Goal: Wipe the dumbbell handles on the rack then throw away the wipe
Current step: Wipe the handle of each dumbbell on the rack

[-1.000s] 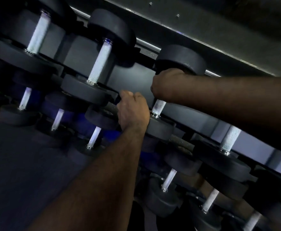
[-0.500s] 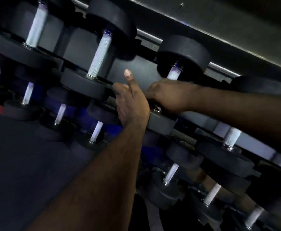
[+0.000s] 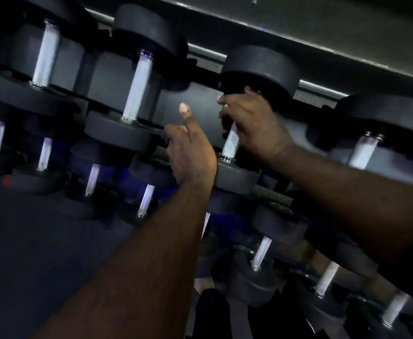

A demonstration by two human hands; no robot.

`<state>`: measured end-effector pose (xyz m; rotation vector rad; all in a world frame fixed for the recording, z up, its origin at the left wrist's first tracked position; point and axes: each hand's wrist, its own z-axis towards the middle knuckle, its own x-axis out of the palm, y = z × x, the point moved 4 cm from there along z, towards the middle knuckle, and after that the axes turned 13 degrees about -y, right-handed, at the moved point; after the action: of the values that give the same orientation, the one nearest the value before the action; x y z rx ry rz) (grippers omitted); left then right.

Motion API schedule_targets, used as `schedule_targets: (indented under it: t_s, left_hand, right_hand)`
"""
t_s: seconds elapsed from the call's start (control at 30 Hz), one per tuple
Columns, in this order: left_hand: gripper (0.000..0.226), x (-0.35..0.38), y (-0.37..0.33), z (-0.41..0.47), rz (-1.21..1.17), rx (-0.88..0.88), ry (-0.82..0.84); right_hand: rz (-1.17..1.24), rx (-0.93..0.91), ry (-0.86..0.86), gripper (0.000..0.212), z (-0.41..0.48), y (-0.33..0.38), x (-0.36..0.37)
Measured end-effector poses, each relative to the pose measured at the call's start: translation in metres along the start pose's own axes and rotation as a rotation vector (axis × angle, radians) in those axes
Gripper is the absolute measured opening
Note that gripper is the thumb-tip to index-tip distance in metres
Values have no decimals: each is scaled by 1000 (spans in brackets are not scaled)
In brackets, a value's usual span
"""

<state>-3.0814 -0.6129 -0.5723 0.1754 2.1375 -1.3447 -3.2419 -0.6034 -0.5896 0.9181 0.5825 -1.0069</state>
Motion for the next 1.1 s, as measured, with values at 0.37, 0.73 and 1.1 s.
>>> schedule_targets:
  t_s: [0.37,0.73,1.1]
  left_hand:
    - [68,1,1,2,15,36,55]
    - [58,2,-1,1,33,61,47]
    - [70,3,-3,0,60,38,11]
  right_hand:
    - [979,1728,-939,22,-36,11,-22]
    - [954,1558,-464,29,-64,18,-21]
    - [926,1489,-96,24,-64,24,9]
